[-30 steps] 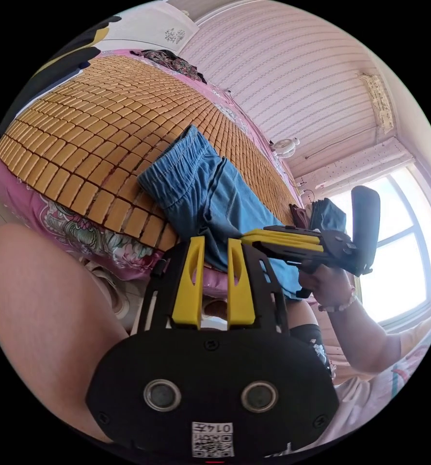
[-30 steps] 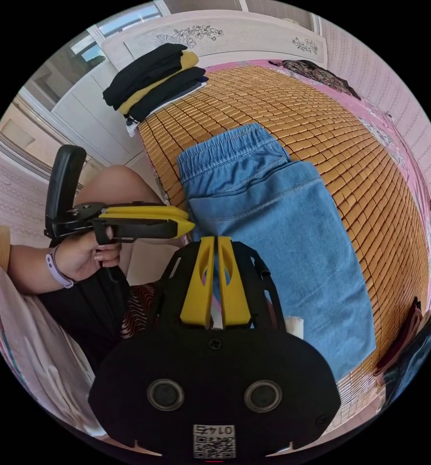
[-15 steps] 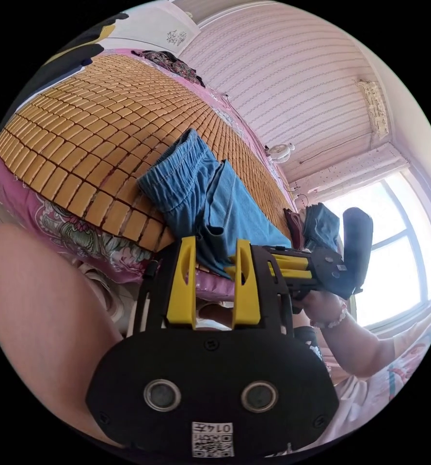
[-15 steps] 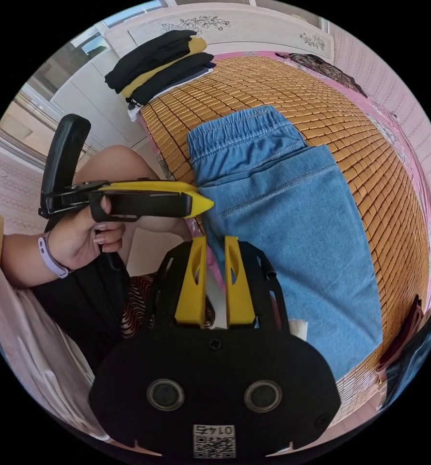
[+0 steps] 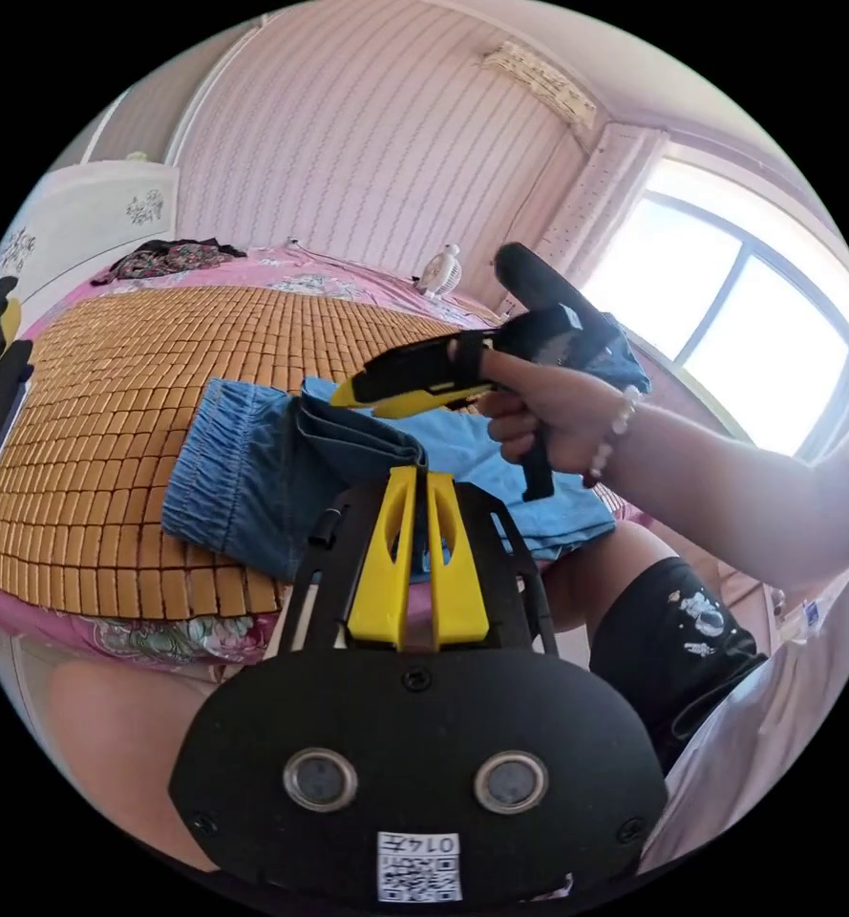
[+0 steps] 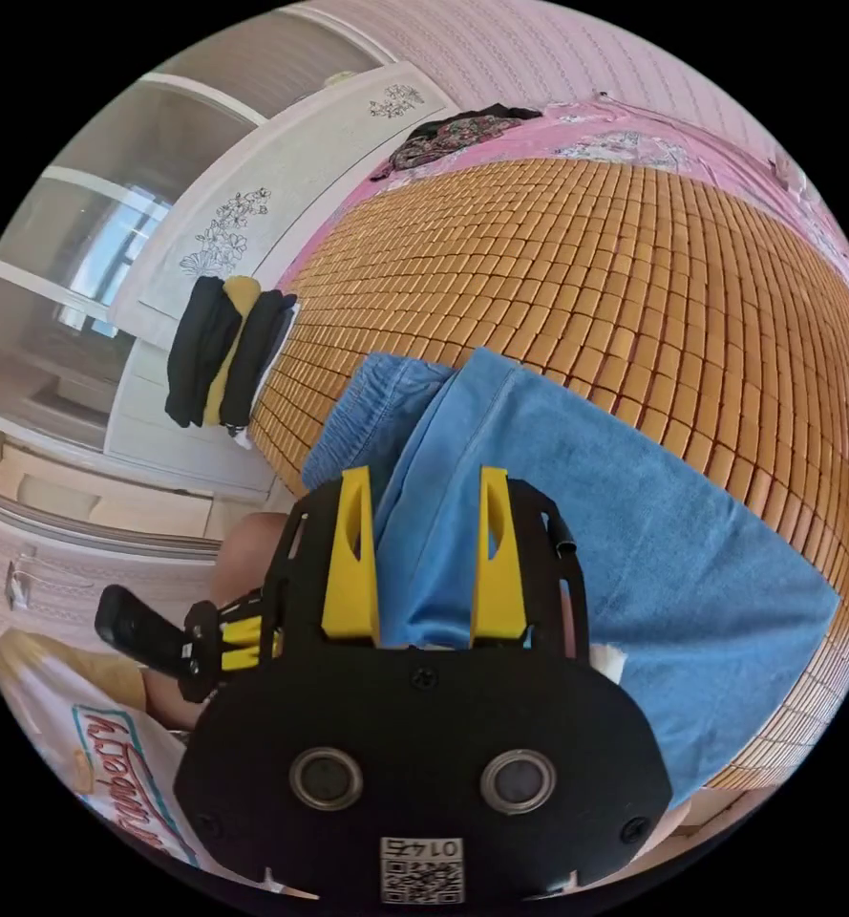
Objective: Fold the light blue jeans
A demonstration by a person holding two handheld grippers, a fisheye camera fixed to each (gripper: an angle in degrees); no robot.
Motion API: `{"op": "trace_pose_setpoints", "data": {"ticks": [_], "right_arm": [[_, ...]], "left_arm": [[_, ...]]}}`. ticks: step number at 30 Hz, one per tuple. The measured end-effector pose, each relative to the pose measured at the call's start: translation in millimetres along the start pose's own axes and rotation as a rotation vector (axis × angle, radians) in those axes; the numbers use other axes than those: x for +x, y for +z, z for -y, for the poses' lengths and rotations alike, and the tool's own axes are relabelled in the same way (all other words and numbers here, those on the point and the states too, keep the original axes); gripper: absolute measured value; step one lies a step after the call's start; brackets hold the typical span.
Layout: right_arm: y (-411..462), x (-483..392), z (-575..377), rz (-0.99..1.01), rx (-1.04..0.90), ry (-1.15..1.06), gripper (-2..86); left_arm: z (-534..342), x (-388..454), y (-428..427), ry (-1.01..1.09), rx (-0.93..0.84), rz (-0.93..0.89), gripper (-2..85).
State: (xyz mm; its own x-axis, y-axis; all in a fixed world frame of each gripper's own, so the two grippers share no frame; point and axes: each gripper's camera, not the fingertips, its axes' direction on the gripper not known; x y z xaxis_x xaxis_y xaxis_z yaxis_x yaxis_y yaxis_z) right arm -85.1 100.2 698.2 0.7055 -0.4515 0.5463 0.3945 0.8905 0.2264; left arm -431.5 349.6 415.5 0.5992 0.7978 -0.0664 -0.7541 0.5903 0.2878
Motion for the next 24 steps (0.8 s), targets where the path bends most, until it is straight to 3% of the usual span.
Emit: {"op": "trace_pose_setpoints", "data": {"ticks": [7, 11, 19, 24], "right_arm": [[52, -36, 38, -0.267, -0.156, -0.159, 15.4], [64, -46, 38, -0.459, -0.200, -0.245, 6.7], [-56, -4, 18, -0.152, 0.043, -0.049, 2.3], [-93, -50, 30, -0.066, 0.089, -0.157, 3.1]], "left_arm": [[0, 13, 10, 0.029, -0.041, -0.042, -0.8], [1, 17, 10, 0.038, -0.045, -0.039, -0.8], [13, 31, -14, 0.086, 0.086, -0.118, -0.8], [29, 9, -71, -0.044, 0.165, -0.080, -0.3]]}}
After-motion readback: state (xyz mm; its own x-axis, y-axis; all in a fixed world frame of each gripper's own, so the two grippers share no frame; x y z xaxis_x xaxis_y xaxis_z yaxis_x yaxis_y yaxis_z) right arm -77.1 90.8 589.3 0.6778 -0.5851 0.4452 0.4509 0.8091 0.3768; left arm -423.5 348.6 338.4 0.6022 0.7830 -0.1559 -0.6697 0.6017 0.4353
